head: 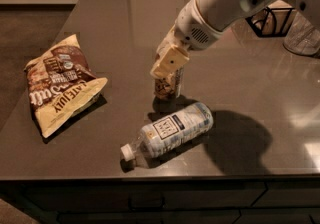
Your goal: Move orange can near blue plastic bottle
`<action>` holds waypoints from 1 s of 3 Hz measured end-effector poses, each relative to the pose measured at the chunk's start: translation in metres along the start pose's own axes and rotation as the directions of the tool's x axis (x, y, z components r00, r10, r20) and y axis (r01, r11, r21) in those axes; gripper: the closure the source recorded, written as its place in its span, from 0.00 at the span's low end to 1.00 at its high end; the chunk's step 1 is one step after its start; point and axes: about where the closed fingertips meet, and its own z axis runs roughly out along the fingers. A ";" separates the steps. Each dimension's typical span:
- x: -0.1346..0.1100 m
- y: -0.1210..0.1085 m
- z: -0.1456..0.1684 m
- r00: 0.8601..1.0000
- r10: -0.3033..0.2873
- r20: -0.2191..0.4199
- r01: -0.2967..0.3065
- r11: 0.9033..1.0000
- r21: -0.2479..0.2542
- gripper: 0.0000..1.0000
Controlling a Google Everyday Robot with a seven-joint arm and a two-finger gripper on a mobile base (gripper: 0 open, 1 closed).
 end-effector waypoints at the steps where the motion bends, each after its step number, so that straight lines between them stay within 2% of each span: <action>1: 0.009 0.014 -0.002 1.000 -0.023 -0.020 0.024 0.999 0.024 0.84; 3: 0.031 0.016 -0.011 0.999 -0.025 -0.035 0.027 0.997 0.075 0.36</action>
Offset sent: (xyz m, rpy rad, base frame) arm -0.0260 -0.0282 -0.0164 -0.0546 -0.0812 -0.0259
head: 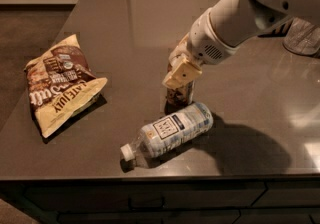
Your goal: Move orange can near blue plastic bottle
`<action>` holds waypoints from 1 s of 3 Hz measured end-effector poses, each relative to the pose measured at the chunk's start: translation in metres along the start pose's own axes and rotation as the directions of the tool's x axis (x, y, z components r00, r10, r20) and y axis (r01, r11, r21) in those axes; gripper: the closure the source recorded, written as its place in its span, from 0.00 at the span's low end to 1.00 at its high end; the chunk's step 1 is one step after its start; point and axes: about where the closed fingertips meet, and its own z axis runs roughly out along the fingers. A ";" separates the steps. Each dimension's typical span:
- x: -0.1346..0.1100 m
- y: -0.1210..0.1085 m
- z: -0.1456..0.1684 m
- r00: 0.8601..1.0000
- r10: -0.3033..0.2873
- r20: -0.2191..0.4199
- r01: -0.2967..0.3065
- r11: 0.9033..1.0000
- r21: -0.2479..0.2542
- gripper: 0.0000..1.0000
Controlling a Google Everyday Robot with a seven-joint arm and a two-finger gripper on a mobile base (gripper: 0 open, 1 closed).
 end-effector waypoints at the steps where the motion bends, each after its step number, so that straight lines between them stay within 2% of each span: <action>1: 0.010 -0.002 -0.003 1.000 0.016 -0.006 -0.016 1.000 0.004 0.13; 2: 0.019 -0.005 -0.006 0.999 0.043 -0.016 -0.043 0.999 0.001 0.00; 3: 0.022 -0.005 -0.007 0.998 0.051 -0.020 -0.051 0.999 0.000 0.00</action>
Offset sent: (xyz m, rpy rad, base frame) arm 0.0023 -0.0362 -0.0096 -0.0002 0.0544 -0.0709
